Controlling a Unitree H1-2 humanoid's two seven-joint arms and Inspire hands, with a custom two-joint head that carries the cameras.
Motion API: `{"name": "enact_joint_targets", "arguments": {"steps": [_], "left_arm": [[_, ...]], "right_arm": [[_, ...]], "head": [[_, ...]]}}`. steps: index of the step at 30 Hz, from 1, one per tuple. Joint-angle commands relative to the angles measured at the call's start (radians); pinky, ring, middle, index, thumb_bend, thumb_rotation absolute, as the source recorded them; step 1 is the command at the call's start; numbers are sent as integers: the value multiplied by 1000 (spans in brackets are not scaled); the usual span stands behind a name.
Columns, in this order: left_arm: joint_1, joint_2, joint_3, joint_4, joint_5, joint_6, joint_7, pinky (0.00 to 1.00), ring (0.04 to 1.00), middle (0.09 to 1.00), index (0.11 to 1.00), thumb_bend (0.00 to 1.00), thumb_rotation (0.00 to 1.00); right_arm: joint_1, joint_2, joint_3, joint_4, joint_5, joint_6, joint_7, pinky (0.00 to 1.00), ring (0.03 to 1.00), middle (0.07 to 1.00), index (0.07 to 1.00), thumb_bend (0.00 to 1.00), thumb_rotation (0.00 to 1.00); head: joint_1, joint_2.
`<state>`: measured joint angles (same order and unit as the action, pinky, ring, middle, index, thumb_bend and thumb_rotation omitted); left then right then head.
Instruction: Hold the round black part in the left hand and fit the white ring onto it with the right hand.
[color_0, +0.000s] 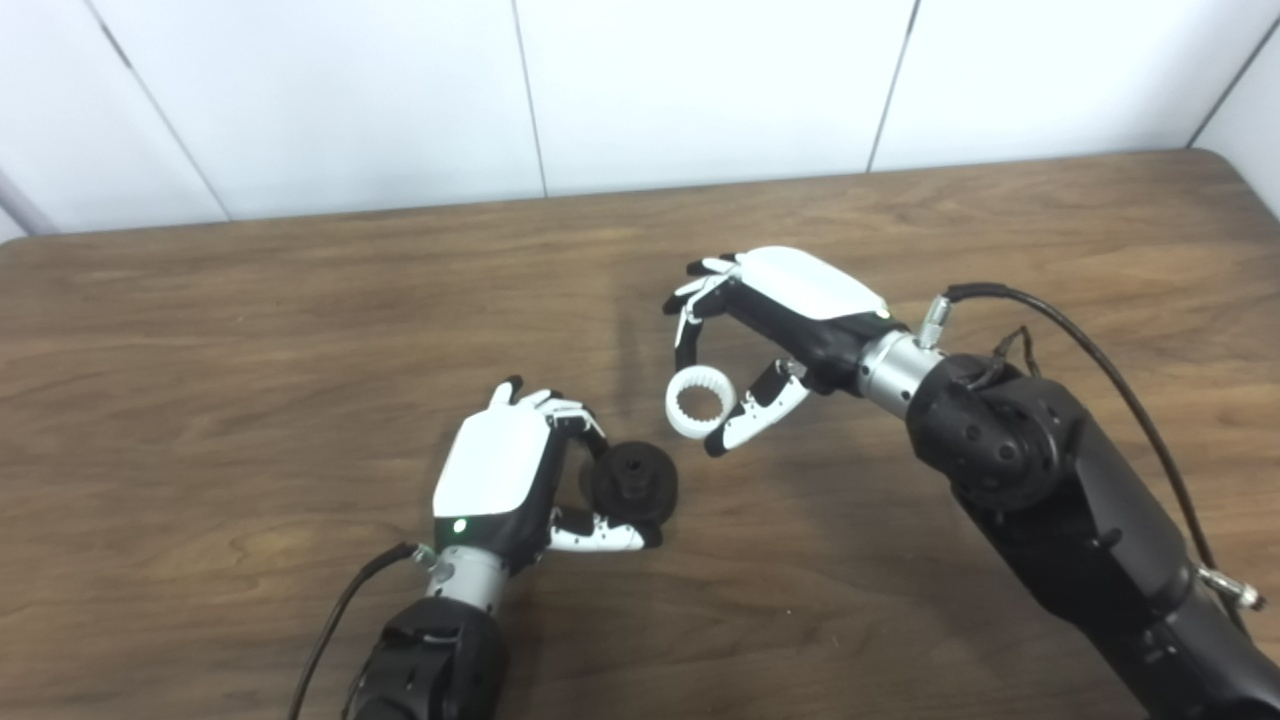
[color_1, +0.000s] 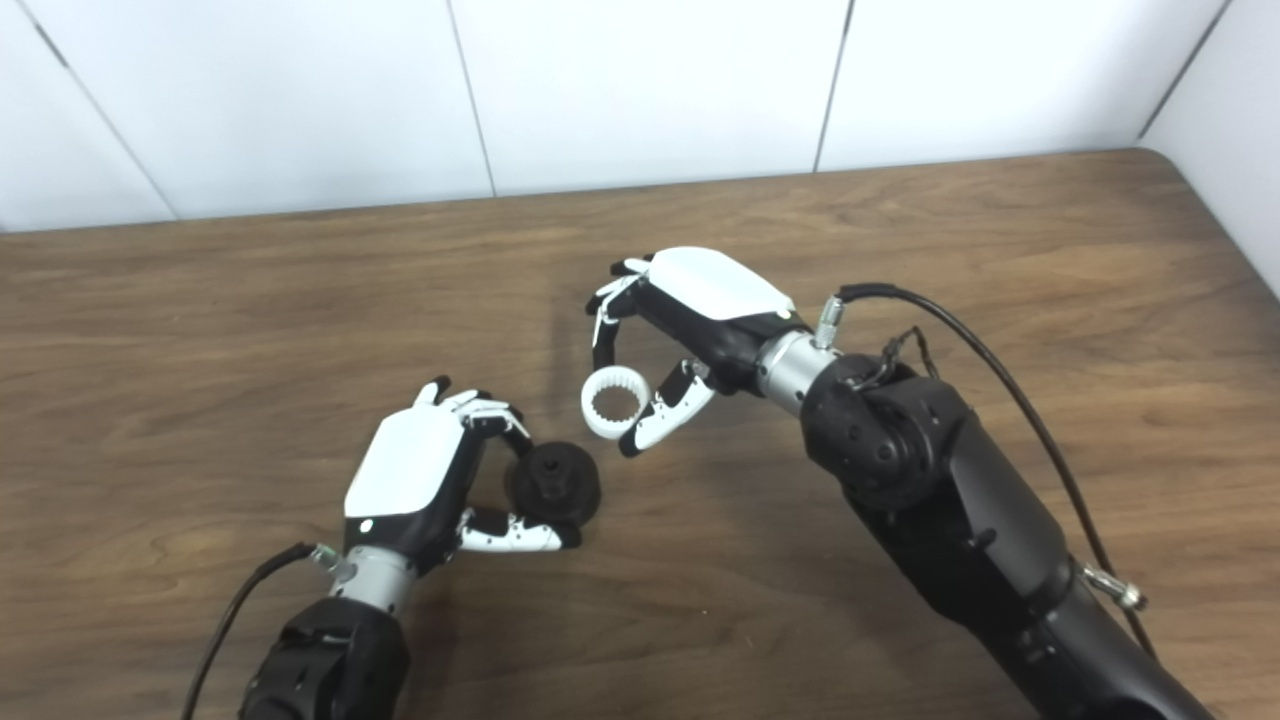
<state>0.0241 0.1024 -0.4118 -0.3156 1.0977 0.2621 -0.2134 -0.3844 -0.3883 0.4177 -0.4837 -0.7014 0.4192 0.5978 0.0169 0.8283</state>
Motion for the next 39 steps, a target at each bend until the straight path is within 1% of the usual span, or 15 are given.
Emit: {"name": "enact_joint_targets", "arguments": {"steps": [1,7,17,21,29,35,39], "left_arm": [[0,-5,-15,22,6,9,-39,1000,862,750,479,524,54],[-3,-13,-20,21,20,25,-51,1000,869,753,479,525,54],[-6,-19,-27,35,19,23,-34,1000,870,752,480,524,55],[-7,-22,-28,37,21,23,-26,1000,865,751,481,524,55],[-10,-23,-31,32,27,30,-30,1000,863,749,480,524,55],[-8,-23,-33,34,24,27,-21,1000,861,745,480,524,54],[-10,-24,-33,33,26,34,-29,1000,864,747,481,524,55]], "right_arm": [[-36,11,-13,-34,1,-33,-5,1000,950,825,483,525,138],[-39,38,-10,-34,4,-43,-3,1000,949,822,483,524,138],[-42,74,1,-20,-9,-53,14,1000,949,818,483,524,138],[-39,80,5,-6,-8,-58,18,1000,951,818,483,524,139],[-25,90,15,20,-4,-66,15,1000,951,814,483,524,138],[-17,92,20,27,-2,-60,25,1000,960,822,484,523,139],[-10,96,20,37,3,-59,23,1000,965,822,484,524,138]], "head": [[4,2],[12,5],[24,12],[28,15],[34,20],[36,22],[36,22]]}}
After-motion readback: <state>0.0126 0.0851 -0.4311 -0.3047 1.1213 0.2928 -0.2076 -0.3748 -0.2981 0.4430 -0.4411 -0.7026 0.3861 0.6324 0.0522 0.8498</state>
